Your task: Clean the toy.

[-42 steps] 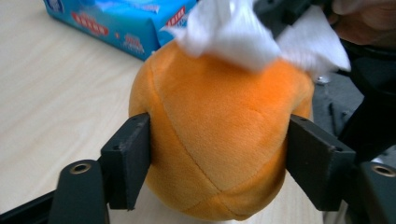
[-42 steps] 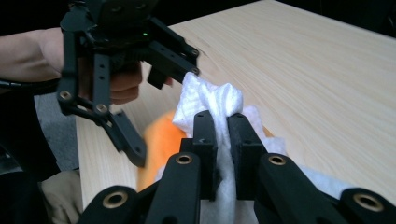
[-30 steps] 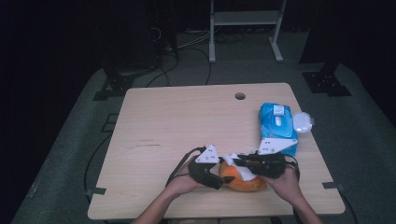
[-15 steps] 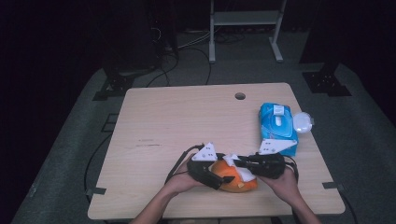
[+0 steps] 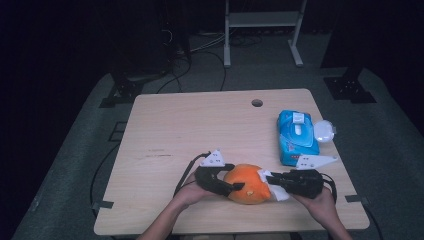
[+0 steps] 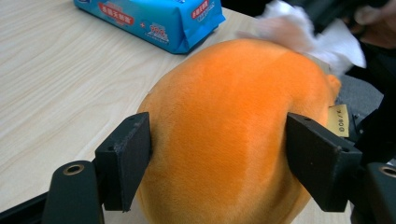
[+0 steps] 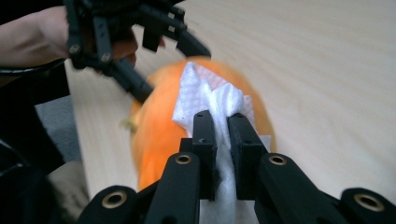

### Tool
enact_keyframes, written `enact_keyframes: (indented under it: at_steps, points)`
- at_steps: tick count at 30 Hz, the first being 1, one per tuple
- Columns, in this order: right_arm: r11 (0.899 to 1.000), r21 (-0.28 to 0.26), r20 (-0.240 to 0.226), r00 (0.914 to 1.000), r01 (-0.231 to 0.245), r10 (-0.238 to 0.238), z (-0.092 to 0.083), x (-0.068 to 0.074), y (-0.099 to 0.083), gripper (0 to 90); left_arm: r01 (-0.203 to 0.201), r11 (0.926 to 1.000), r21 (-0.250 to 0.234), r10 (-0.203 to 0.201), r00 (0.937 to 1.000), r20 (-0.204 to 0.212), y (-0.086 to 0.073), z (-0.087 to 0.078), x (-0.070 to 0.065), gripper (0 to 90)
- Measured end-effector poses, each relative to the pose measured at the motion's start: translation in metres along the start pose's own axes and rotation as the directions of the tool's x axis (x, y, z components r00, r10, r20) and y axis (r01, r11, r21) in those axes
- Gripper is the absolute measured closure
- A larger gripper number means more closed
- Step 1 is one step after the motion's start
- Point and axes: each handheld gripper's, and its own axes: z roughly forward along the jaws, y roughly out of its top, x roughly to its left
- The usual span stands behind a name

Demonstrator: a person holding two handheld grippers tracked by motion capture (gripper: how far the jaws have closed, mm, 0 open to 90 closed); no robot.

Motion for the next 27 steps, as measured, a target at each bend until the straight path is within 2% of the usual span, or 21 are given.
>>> enact_keyframes:
  at_steps: [2, 6, 10, 13, 15, 17, 20, 22, 25, 27]
  points:
    - [1.0, 0.0, -0.017, 0.9997, -0.016, 0.016, -0.003, 0.002, -0.005, 81.5, 0.005, 1.0, -0.003, -0.005, 1.0, 0.002, 0.0, 0.0, 0.0, 25.1]
    - [1.0, -0.01, -0.01, 0.9999, 0.0, 0.0, 0.001, 0.002, 0.002, 81.5, -0.002, 1.0, 0.0, 0.002, 1.0, 0.003, 0.003, 0.0, -0.002, 24.4]
    - [0.999, -0.034, -0.013, 0.9998, -0.016, 0.015, 0.013, -0.008, 0.015, 81.6, -0.044, 0.9987, 0.026, 0.043, 0.9981, 0.044, 0.007, 0.0, -0.011, 23.2]
    - [1.0, -0.013, -0.015, 0.9997, -0.018, 0.018, 0.023, -0.013, 0.02, 81.6, -0.081, 0.9954, 0.051, 0.078, 0.9952, 0.059, 0.009, -0.001, -0.013, 19.4]
    - [1.0, -0.014, -0.028, 0.9993, -0.026, 0.025, 0.026, -0.013, 0.017, 81.6, -0.048, 0.9983, 0.033, 0.045, 0.9968, 0.065, 0.008, -0.003, -0.008, 15.1]
    - [1.0, -0.013, -0.039, 0.999, -0.023, 0.022, 0.025, -0.011, 0.016, 81.6, -0.01, 0.9996, 0.027, 0.009, 0.9989, 0.046, 0.007, -0.002, -0.001, 7.3]
    - [1.0, -0.012, -0.043, 0.999, -0.016, 0.015, 0.025, -0.009, 0.016, 81.5, 0.02, 0.9992, 0.034, -0.023, 0.9971, 0.073, 0.003, 0.006, 0.002, 3.0]
    - [1.0, -0.007, -0.047, 0.9989, -0.009, 0.009, 0.025, -0.007, 0.017, 81.6, 0.019, 0.9986, 0.049, -0.025, 0.9938, 0.108, 0.001, 0.011, 0.0, 6.7]
    - [1.0, -0.003, -0.028, 0.9996, 0.003, -0.003, 0.025, -0.002, 0.019, 81.6, -0.014, 0.9992, 0.038, 0.01, 0.9961, 0.087, 0.004, 0.007, -0.005, 24.4]
    - [1.0, -0.015, -0.017, 0.9997, 0.017, -0.018, 0.023, 0.0, 0.022, 81.6, -0.055, 0.9984, -0.012, 0.056, 0.9966, 0.061, 0.007, 0.003, -0.009, 32.5]
